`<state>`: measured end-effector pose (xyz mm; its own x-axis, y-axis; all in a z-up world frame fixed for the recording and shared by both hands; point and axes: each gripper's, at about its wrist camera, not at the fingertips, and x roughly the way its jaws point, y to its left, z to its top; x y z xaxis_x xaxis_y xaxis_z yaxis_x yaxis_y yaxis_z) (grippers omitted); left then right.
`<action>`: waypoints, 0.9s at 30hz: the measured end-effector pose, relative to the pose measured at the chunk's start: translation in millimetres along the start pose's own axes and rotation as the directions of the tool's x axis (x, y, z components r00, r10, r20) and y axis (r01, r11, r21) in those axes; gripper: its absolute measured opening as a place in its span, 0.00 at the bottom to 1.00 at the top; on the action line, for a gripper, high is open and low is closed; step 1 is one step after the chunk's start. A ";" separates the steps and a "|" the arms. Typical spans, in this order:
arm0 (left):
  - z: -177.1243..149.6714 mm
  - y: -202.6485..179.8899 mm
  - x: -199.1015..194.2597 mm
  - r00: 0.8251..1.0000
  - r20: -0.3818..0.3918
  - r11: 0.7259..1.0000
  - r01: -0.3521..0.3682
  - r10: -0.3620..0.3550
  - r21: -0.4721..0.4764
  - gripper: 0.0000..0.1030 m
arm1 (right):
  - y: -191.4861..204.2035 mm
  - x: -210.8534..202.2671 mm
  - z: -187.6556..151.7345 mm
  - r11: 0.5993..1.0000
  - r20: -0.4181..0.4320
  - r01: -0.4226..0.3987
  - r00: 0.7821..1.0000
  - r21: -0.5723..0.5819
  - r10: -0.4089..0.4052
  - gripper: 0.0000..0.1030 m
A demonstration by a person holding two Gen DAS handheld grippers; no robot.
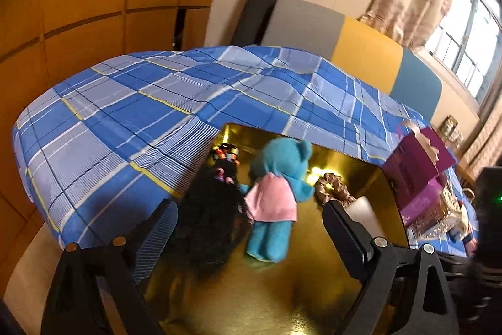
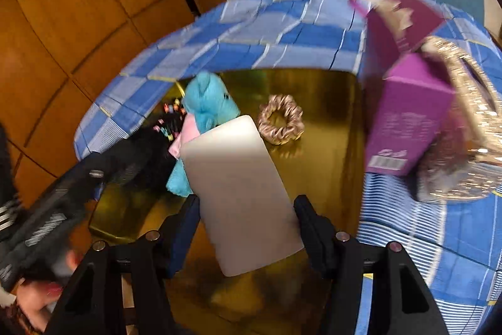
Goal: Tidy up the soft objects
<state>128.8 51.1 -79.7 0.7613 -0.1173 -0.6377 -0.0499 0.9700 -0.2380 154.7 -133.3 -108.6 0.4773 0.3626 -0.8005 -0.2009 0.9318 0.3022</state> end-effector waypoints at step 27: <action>-7.8 3.6 2.9 0.999 -0.040 0.999 0.007 -0.009 -0.031 0.93 | 11.0 15.5 25.9 0.998 0.055 0.059 0.997 -0.027 -0.058 0.70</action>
<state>125.7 52.7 -88.1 0.7350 -0.1341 -0.6646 -0.0646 0.9619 -0.2656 182.0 -117.1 -104.3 0.5346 0.3086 -0.7867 -0.1952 0.9509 0.2403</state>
